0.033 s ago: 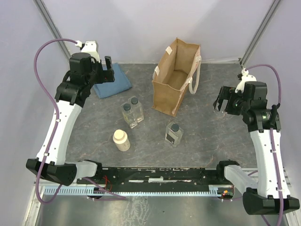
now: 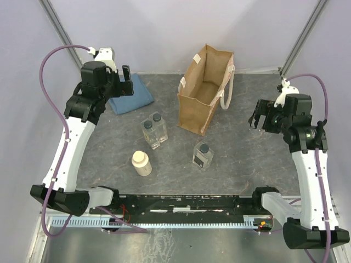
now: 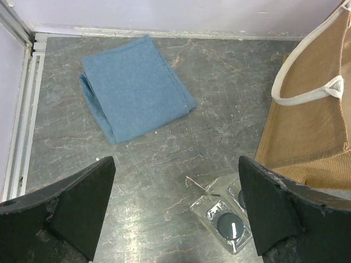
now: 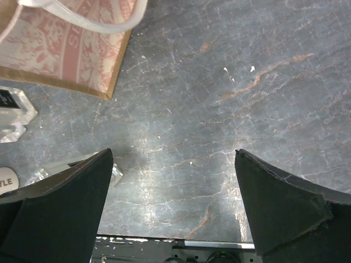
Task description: Place the personal care products into the canvas bag
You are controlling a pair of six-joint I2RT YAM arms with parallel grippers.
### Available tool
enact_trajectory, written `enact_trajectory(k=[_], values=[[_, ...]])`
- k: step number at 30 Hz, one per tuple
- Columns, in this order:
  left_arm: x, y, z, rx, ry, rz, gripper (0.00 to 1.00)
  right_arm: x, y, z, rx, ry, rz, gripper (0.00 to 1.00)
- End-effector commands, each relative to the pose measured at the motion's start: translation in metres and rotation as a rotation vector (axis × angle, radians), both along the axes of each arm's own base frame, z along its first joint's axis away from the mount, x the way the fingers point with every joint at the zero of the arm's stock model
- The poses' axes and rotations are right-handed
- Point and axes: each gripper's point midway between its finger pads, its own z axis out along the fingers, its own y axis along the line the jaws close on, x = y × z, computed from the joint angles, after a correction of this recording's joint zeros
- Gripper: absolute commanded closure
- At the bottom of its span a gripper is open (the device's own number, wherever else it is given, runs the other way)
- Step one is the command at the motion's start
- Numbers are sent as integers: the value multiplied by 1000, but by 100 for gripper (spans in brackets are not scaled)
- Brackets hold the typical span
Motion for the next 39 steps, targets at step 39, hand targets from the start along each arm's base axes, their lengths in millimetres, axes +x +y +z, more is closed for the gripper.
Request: enact_trajectory(k=[39], values=[[-27,-11,-15,33,22,-144,0,252,199,-6,-174,-12,441,0]])
